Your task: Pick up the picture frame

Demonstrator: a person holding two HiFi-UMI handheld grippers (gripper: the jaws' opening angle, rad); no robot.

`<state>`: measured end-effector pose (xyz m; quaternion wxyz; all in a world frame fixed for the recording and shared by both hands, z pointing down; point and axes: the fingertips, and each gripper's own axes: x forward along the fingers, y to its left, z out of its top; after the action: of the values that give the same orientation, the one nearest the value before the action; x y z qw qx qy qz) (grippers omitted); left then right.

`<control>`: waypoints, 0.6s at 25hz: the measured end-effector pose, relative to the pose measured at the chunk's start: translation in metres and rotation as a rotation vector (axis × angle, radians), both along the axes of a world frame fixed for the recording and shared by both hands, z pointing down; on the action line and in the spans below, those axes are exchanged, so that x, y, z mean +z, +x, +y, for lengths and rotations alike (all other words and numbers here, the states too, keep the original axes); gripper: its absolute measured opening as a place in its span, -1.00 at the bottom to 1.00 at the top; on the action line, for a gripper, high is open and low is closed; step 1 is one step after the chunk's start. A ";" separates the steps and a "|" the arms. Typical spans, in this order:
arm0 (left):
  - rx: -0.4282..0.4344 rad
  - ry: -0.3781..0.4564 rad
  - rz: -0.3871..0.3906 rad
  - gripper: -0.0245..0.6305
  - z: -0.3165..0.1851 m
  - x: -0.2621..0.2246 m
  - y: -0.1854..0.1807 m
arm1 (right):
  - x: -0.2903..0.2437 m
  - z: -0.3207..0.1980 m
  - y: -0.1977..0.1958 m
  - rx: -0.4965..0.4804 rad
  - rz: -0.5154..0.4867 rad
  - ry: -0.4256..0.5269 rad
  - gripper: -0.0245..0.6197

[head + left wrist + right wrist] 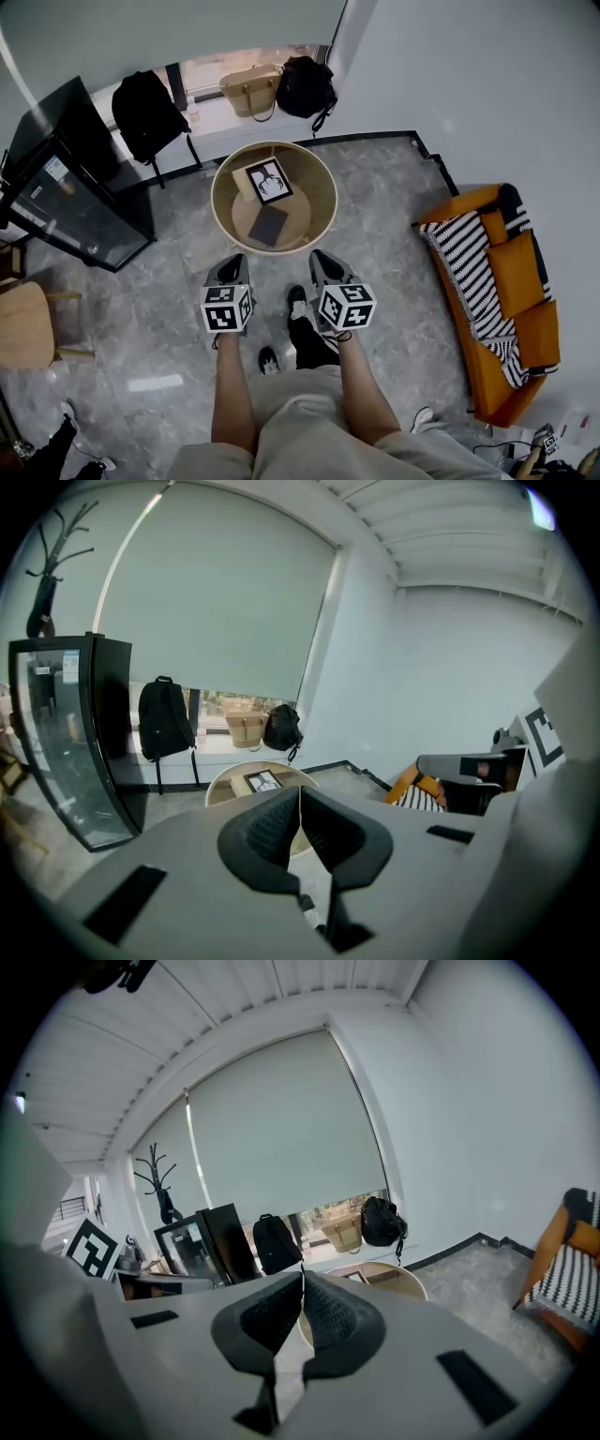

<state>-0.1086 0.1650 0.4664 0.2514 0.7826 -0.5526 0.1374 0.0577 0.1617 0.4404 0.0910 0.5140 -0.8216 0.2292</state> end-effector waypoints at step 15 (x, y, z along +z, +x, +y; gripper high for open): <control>-0.176 0.090 -0.085 -0.85 -0.172 -0.038 0.020 | -0.018 -0.207 0.099 0.095 -0.149 0.030 -0.82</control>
<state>-0.0889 -0.0073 0.4281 0.2033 0.7349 -0.6352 0.1230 0.1569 -0.0457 0.4222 0.0107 0.5351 -0.8042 0.2585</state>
